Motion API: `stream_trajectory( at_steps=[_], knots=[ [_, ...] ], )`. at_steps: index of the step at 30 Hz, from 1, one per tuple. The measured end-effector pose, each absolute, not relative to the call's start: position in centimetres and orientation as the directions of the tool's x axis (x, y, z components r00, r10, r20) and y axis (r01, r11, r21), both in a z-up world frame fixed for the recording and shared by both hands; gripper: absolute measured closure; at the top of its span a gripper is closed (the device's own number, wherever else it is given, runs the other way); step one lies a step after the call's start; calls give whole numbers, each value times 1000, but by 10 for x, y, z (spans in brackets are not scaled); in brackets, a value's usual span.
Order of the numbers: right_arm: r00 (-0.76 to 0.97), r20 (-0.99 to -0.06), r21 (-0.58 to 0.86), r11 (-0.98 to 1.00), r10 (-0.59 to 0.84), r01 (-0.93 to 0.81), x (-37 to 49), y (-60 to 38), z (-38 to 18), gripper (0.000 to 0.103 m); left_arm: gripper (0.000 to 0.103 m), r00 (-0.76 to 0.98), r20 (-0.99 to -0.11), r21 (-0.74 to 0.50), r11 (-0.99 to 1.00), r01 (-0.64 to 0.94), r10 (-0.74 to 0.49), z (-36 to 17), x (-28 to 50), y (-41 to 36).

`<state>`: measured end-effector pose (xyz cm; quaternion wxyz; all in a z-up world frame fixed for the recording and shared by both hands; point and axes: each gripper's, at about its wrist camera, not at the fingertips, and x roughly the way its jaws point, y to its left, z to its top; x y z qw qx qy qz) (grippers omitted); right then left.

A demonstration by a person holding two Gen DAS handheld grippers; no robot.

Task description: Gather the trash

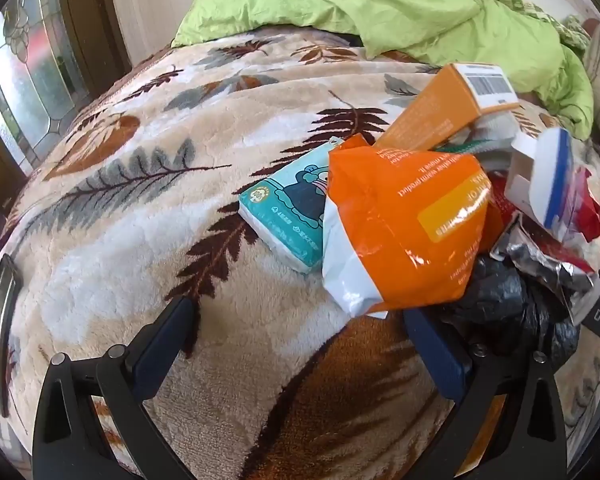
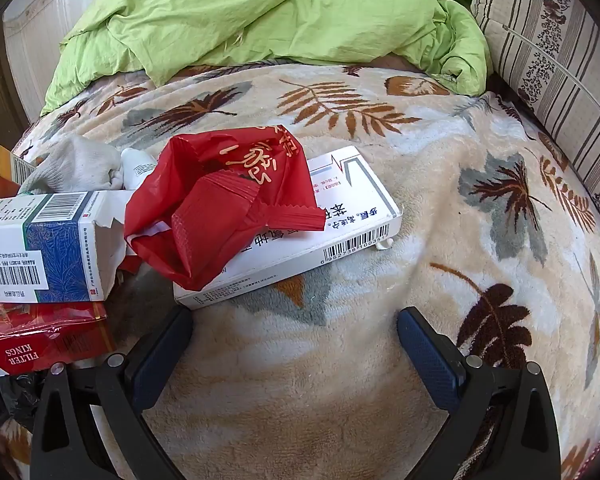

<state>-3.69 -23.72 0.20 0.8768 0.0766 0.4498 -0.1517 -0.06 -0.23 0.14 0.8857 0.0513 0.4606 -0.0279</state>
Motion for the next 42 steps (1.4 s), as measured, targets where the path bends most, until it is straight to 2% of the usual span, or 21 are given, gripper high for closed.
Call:
stream_trajectory(
  at_steps=[7,11,15,19,23,26,33,42],
  knots=[
    [539,-816,-18,942,-207,335,-36,-236,4,1,0,545,-838,40,992,119,-32,18,-17,-2],
    [525,-844,41,961,-112,272,-47,-247,14,1,0,548,-833,-3,991,131,-75,29,-27,3],
    [585,-799,60,947,-143,315,-88,-248,45,1,0,631,-771,-5,993,120,-80,58,-63,8],
    [731,-657,110,935,-186,336,-158,-240,104,1,0,698,-711,18,989,147,-91,87,-114,8],
    [799,-590,122,966,-114,228,-217,-206,134,1,0,737,-657,38,970,240,-157,118,-172,12],
    [814,-579,122,981,-52,149,-255,-189,143,1,0,766,-621,49,967,250,-167,135,-207,20],
    [809,-540,-96,972,-232,215,-303,-164,157,1,0,822,-546,97,963,253,-161,149,-252,22],
    [793,-547,-76,960,-267,271,-318,-175,155,1,0,831,-530,79,965,250,-172,156,-264,29]
  ],
)
